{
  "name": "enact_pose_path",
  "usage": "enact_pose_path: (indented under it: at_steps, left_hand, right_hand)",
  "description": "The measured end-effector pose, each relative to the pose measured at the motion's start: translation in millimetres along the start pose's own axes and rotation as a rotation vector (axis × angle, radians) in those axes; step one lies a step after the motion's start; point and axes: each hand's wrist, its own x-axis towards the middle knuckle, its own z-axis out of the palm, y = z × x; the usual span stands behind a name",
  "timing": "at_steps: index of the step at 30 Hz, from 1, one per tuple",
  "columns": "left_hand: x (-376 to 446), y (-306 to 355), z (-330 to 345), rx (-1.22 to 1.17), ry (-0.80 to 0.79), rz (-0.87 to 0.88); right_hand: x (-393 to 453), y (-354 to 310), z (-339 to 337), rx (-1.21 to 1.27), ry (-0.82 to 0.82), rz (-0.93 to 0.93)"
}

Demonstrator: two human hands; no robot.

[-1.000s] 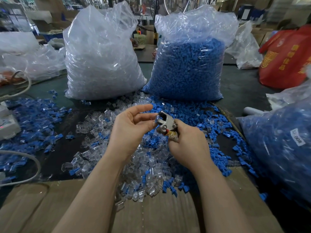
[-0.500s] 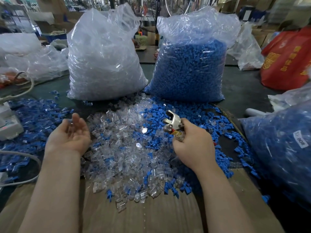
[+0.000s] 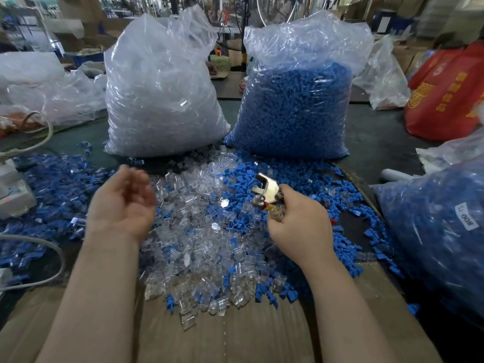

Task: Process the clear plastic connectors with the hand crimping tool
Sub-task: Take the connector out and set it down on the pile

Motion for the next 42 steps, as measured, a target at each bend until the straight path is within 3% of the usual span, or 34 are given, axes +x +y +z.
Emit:
enact_pose_path:
  at_steps: [5, 7, 11, 20, 23, 27, 34, 38, 42]
  left_hand:
    - [-41, -32, 56, 0.869, -0.317, 0.029]
    - [-50, -45, 65, 1.057, -0.411, 0.015]
    - [-52, -58, 70, 1.069, -0.509, -0.030]
    - [-45, -57, 66, 0.838, -0.296, 0.097]
    - [-43, -57, 65, 0.811, -0.291, 0.146]
    - [-38, -65, 55, 1.244, -0.203, 0.344]
    - [-38, -82, 53, 1.921, -0.285, 0.481]
    - [-37, -86, 51, 2.019, -0.308, 0.526]
    - [-39, -86, 55, 1.995, -0.312, 0.510]
  right_hand:
    - [2, -1, 1, -0.141, -0.001, -0.072]
    - [3, -2, 1, -0.159, -0.002, -0.086]
    - [3, -6, 2, -0.196, 0.033, -0.120]
    - [0, -2, 0, -0.221, 0.037, -0.010]
    - [-1, -4, 1, -0.207, 0.013, 0.056]
    - [0, -5, 1, -0.115, 0.069, 0.161]
    - [0, -4, 0, 0.030, 0.102, 0.136]
    - [0, -5, 0, 0.079, 0.139, 0.051]
    - [-2, -5, 1, 0.095, 0.052, 0.072]
